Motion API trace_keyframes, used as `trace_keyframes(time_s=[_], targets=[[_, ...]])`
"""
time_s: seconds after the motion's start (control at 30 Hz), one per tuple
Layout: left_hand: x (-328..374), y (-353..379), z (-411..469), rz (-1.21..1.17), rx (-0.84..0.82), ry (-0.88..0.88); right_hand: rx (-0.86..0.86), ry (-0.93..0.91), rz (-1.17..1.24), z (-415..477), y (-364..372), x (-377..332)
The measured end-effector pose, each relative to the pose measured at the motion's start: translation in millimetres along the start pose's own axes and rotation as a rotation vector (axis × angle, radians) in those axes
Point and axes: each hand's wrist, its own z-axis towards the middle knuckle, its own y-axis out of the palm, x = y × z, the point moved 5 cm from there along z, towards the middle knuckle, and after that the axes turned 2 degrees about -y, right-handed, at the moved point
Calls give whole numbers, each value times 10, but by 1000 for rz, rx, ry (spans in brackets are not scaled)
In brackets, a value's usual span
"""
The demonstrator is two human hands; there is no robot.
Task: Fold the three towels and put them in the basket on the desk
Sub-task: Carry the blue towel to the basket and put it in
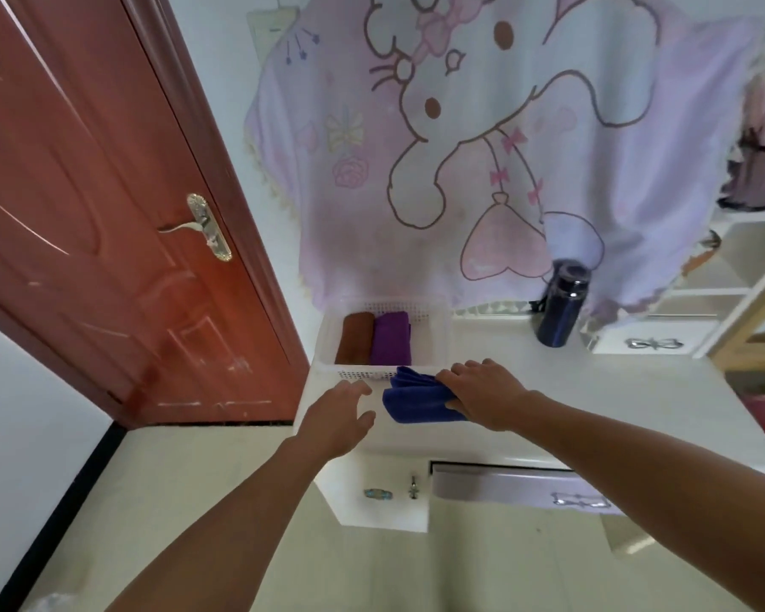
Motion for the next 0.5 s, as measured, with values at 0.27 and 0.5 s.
trace_keyframes(time_s=[0.27, 0.5], targets=[[-67, -54, 1177, 131, -132, 86, -20, -121, -13, 1026, 42, 468], [-125, 91, 2363, 67, -196, 216, -129, -108, 50, 1770, 127, 905]])
